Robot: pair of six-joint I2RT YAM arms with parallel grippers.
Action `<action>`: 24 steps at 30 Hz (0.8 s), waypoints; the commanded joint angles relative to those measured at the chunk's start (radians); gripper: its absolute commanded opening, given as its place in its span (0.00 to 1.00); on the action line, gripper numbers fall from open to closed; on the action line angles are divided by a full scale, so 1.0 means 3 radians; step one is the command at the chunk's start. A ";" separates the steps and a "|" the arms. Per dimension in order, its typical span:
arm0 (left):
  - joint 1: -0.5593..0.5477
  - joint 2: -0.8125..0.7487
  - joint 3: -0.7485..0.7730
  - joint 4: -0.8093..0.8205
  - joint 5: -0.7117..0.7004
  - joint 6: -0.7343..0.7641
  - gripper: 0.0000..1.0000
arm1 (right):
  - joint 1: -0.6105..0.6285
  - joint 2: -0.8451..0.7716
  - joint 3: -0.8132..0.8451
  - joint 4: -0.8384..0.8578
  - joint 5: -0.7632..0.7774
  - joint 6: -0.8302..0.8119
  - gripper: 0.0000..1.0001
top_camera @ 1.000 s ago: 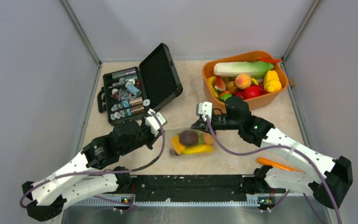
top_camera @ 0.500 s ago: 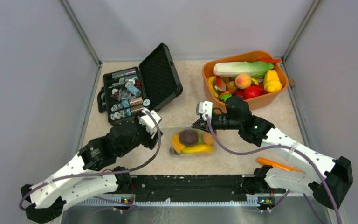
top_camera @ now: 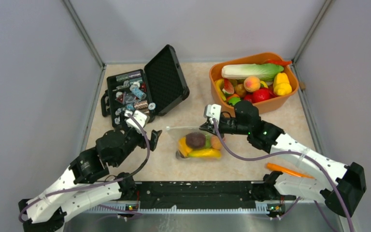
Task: Place the food in the zip-top bag and seal the zipper
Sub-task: Place the zipper food storage bag at the center of the board.
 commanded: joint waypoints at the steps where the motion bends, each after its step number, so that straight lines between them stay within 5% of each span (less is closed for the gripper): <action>1: 0.0015 0.0119 0.0057 0.0235 -0.0396 -0.0193 0.99 | 0.0000 -0.0123 0.0022 0.0359 0.0116 0.0089 0.00; 10: 0.0014 0.0082 -0.0053 0.0432 -0.1217 -0.0502 0.99 | 0.0000 -0.0015 0.0344 0.0618 0.0150 -0.0035 0.00; 18: 0.0014 -0.0109 -0.0156 0.0427 -0.1300 -0.0587 0.99 | 0.0002 0.0390 0.0773 0.0183 0.0629 -0.0410 0.00; 24: 0.0014 -0.0185 -0.0157 0.0443 -0.1304 -0.0579 0.99 | 0.0018 0.0415 0.0536 0.0147 0.0134 -0.0211 0.00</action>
